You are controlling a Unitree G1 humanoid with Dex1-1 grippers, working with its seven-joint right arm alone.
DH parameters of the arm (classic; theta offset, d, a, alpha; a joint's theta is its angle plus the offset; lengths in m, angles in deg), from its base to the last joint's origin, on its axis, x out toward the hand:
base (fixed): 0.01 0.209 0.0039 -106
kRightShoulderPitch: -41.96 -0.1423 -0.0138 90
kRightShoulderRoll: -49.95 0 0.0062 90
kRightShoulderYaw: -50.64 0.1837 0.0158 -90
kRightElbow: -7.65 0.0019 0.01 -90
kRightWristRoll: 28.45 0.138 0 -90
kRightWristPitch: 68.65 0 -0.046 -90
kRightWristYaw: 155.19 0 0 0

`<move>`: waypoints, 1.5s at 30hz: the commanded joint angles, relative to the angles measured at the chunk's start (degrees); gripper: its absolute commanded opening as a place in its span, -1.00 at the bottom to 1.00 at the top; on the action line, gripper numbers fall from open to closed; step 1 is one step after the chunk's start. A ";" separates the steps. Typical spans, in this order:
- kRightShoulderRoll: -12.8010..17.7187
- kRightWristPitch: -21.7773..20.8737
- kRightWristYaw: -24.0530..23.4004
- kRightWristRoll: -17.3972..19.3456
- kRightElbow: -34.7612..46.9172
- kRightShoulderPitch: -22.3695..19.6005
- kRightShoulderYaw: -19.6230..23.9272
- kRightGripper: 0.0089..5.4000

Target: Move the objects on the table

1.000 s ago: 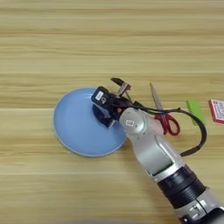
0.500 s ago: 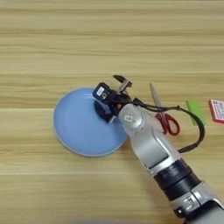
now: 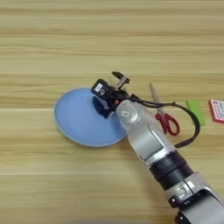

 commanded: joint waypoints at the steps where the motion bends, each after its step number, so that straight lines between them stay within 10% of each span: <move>1: -0.26 -1.90 -0.74 0.91 -1.56 -3.35 1.06 1.00; 24: -1.33 -5.74 -3.83 0.88 -8.93 -5.44 2.45 1.00; 45: -0.09 -1.68 -1.16 -0.56 5.76 -0.69 2.53 1.00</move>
